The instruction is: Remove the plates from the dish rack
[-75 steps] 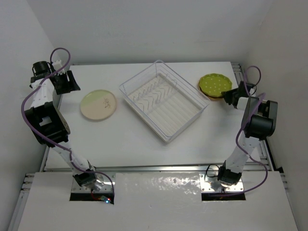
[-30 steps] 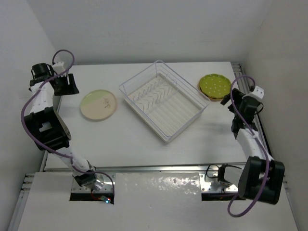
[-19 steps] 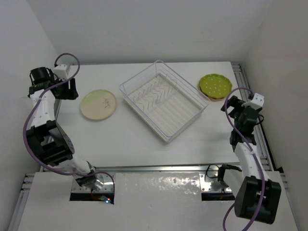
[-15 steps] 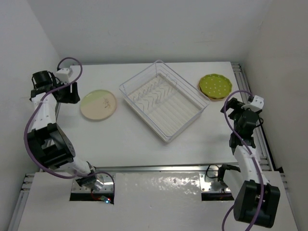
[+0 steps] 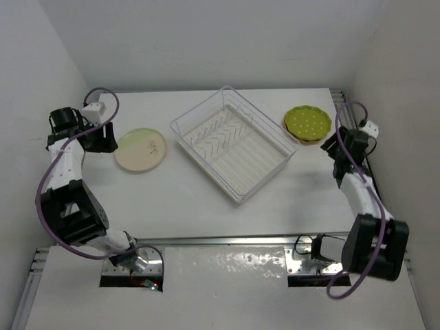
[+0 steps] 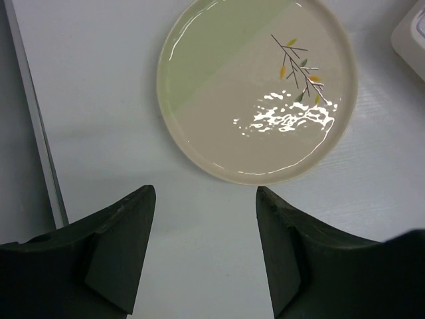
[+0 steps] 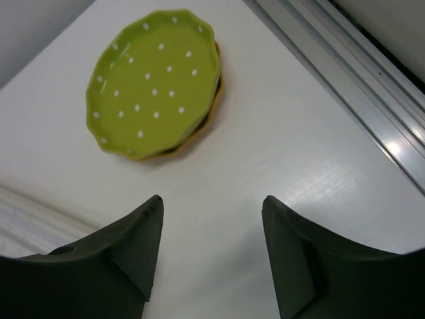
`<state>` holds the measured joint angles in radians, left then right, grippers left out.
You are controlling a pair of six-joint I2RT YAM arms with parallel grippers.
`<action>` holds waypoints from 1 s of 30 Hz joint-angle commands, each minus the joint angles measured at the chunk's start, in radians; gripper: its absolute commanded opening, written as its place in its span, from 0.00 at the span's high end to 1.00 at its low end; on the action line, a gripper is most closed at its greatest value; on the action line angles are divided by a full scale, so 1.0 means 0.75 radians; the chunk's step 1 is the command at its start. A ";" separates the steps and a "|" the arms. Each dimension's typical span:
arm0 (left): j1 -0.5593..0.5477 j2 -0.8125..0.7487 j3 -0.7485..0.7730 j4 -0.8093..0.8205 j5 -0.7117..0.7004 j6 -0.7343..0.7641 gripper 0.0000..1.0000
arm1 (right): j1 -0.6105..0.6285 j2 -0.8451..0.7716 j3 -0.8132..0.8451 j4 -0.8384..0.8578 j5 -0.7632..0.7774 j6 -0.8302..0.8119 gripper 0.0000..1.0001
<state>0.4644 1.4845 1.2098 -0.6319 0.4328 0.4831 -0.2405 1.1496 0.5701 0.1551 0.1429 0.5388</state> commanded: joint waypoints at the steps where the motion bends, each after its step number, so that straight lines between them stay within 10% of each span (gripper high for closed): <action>1: -0.014 -0.028 0.054 0.063 0.016 -0.041 0.40 | 0.002 0.205 0.282 -0.260 0.079 0.167 0.41; 30: -0.014 -0.008 0.054 0.047 -0.068 -0.033 0.40 | 0.004 1.089 0.944 -0.287 0.161 0.556 0.62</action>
<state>0.4644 1.4849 1.2118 -0.6235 0.3862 0.4625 -0.2398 1.9457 1.2289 -0.0834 0.2592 0.9371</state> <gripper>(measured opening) 0.599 0.396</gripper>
